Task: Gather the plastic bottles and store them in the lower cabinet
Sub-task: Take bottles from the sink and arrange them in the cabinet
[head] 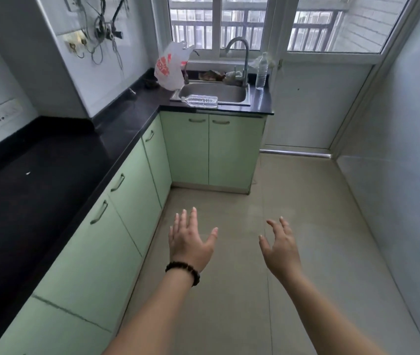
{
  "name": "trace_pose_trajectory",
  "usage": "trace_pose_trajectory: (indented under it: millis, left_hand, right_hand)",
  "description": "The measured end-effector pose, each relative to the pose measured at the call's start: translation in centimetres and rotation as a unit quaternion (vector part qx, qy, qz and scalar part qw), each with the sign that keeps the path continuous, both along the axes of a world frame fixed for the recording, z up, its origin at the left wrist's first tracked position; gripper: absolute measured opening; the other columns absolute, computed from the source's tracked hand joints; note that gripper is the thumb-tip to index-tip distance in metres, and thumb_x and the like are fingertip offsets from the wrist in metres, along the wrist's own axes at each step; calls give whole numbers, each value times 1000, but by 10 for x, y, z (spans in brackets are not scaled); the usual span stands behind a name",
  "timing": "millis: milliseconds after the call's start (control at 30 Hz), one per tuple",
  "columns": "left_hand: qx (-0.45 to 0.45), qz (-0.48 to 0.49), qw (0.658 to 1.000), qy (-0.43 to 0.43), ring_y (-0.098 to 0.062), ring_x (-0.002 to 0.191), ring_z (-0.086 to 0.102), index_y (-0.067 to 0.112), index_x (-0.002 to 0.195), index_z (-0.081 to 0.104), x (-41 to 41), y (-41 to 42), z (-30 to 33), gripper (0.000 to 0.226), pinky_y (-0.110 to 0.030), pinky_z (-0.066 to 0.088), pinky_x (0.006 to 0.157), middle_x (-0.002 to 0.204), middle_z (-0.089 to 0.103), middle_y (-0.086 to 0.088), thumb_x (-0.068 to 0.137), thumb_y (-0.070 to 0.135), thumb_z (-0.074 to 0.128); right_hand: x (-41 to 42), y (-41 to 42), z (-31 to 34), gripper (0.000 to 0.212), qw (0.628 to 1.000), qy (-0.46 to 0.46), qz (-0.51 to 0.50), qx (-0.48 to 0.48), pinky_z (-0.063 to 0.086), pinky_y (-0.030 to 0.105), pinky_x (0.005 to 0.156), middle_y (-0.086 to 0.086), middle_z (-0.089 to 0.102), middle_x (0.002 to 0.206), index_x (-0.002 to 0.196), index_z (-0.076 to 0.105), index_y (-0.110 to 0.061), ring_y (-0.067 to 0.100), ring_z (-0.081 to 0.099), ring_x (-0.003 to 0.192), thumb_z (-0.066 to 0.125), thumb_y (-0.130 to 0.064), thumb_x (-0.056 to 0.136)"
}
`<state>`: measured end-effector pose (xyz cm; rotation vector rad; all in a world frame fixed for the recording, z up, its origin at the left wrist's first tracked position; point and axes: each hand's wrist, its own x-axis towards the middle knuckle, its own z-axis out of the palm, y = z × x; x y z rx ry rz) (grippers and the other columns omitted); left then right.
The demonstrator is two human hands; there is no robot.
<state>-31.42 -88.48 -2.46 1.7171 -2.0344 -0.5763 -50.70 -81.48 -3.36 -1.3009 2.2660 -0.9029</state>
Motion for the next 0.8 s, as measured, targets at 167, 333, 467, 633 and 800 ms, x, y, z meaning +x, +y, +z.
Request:
trace_pose_trajectory:
  millis: [167,333,467,633,800]
  left_hand:
    - [16,-7,1000,-3,-19,147,5,18,153,15,-43,-88,-13,81,-38,7,119,160,13,-7,89,57,47]
    - [13,-6,1000,-7,-19,147,4,18,153,17,-106,-196,-19,81,-40,8,118,160,14,-6,89,57,48]
    - [11,5,1000,-2,-19,147,4,18,153,17,-169,-293,-11,80,-40,6,118,160,14,-6,90,56,49]
    - [0,19,1000,-5,-20,147,6,17,153,18,-233,-397,6,80,-38,7,119,159,16,-7,90,55,49]
    - [15,43,999,-2,-20,147,6,16,152,18,-270,-474,4,80,-39,8,118,159,17,-8,90,55,50]
  right_hand:
    - [-47,-88,-9,48,1000,-9,-16,2,20,31,112,13,21,156,139,43,-10,25,18,144,55,-20,93]
    - [-108,-199,-18,48,1000,-14,-16,-17,18,29,112,16,24,154,137,46,-8,27,20,143,58,-18,91]
    - [-173,-298,-10,49,999,-13,-10,-27,18,32,114,17,26,153,136,47,-7,28,21,142,59,-18,90]
    - [-242,-403,11,49,999,2,-3,-32,18,33,114,15,25,154,137,46,-9,27,21,142,58,-20,91]
    - [-282,-485,18,50,999,13,12,-29,17,31,114,13,24,155,138,45,-10,25,20,143,57,-21,91]
